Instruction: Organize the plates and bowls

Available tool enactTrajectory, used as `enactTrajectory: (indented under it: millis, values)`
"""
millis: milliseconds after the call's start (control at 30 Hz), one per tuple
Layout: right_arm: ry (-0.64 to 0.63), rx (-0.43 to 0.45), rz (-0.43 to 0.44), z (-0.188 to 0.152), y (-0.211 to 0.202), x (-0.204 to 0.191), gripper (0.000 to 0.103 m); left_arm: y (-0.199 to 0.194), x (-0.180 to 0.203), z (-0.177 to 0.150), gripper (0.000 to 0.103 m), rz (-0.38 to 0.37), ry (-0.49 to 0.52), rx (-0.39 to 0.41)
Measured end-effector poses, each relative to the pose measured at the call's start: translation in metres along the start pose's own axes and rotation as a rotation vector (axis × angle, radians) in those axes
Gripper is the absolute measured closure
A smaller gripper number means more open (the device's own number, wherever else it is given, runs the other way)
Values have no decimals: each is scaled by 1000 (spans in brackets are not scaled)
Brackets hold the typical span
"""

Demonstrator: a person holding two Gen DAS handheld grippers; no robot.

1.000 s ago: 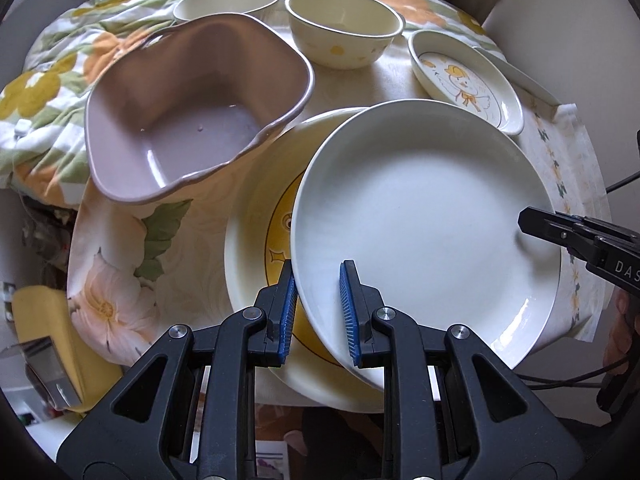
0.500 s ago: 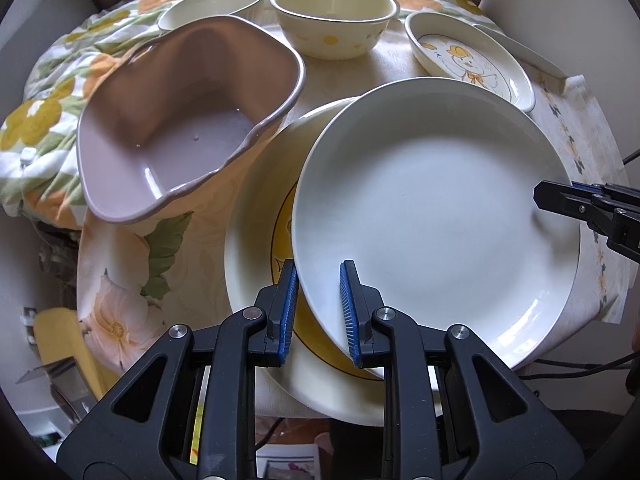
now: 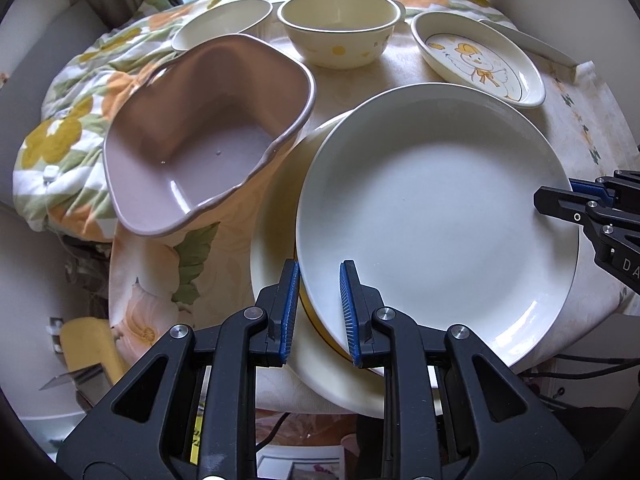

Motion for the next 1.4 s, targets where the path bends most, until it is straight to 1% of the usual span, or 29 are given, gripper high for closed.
enactTrajectory:
  millis: [300,667,1067,1167,1233,1300,1333,1367,1400]
  values:
    - [-98,3,-83,-1,5,-11,90,-4,-5,-5,85,24,-3,2]
    - [-149,3,-134,-2,6,-15,90,-12,-7,-9,85,66,9,25]
    - [-124,5,-126,-2,6,-13,90,-13,-12,-9,85,46,-24,26]
    - [-91,11,-100,-1,3,-11,90,-17,-12,-7,85,37,-39,17]
    - [-60,26,-73,0,-5,-10,90,-27,-11,-2,85,25,-46,45]
    - [-35,54,-59,4,-17,-7,90,-45,-7,7,85,-14,-51,104]
    - [-22,74,-59,6,-25,-5,88,-56,-5,13,85,-35,-52,141]
    - [-7,93,-58,8,-33,-1,83,-67,-3,20,84,-50,-52,177]
    - [13,112,-57,10,-41,4,65,-78,-1,28,84,-63,-48,213]
Point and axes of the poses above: each gripper's, at about its wrist camera, not at the fingertips, and y roughly the way its jaws point, x to its right, z to its top, the point moved 9 cm from there along y, roughly the way its jaws point, and after that the axes turned 2 degrees about -z, right-handed, at the moved point
